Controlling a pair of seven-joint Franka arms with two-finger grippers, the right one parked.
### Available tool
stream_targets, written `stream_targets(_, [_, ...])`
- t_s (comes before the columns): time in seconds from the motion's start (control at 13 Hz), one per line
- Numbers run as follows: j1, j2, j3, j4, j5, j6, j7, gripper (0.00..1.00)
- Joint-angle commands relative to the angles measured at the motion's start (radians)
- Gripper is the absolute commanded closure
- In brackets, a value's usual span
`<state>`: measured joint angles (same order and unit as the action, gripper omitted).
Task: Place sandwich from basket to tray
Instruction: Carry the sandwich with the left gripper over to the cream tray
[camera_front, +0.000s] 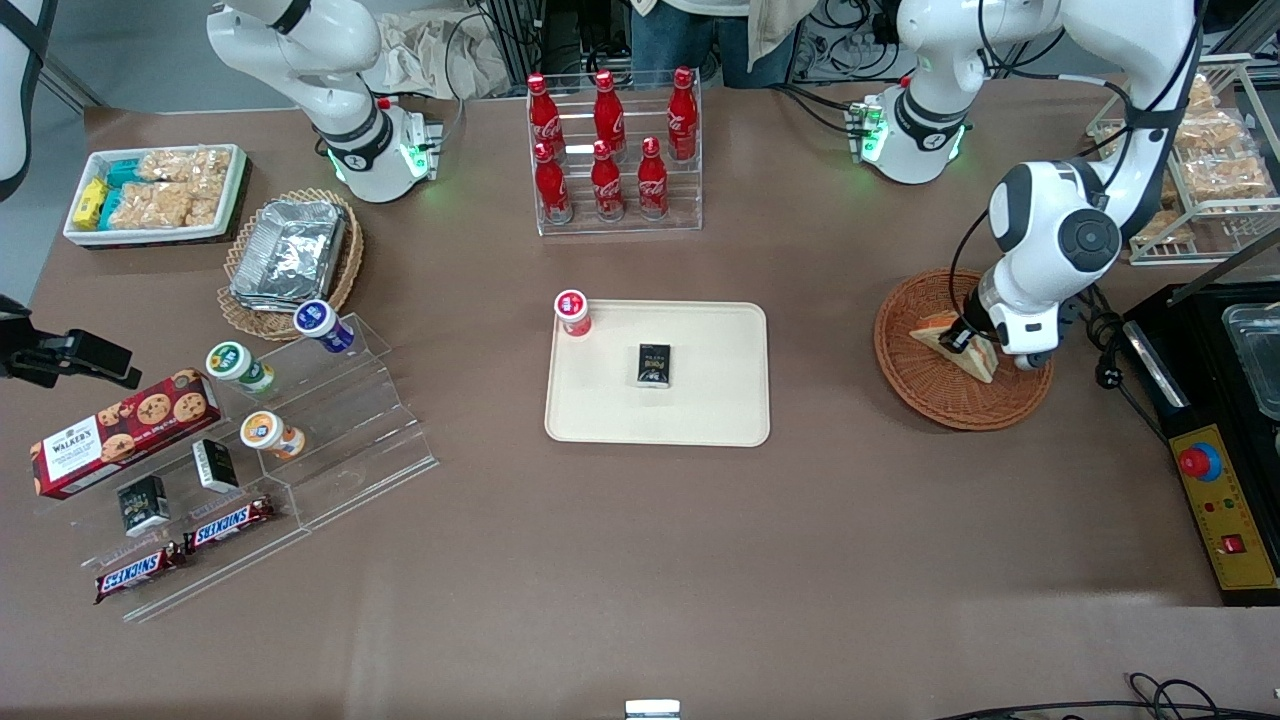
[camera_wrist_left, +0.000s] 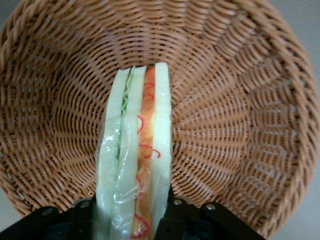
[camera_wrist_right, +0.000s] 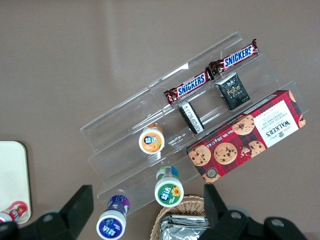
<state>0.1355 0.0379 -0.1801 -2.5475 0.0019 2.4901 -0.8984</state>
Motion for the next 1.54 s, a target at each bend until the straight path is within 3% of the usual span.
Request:
stream_targets(0.0, [-0.007, -0.09, -0.022, 0.073, 0.012, -0.15, 0.041, 1.0])
stream_targets(0.31, [-0.008, -0.043, -0.113, 0.453, -0.019, -0.665, 0.137, 1.0])
stream_targets(0.46, [-0.048, -0.039, -0.174, 0.556, -0.031, -0.723, 0.125, 1.0])
stream_targets(0.69, [-0.105, -0.041, -0.248, 0.591, -0.109, -0.689, 0.23, 1.0])
stream_targets(0.85, [-0.161, 0.005, -0.301, 0.618, -0.094, -0.637, 0.263, 1.0])
stream_targets(1.08, [-0.259, 0.097, -0.329, 0.65, 0.094, -0.556, 0.297, 1.0])
stream_targets(1.31, [-0.267, 0.19, -0.341, 0.593, 0.122, -0.365, 0.305, 1.0])
stream_targets(1.46, [-0.267, 0.311, -0.341, 0.604, 0.185, -0.271, 0.308, 1.0])
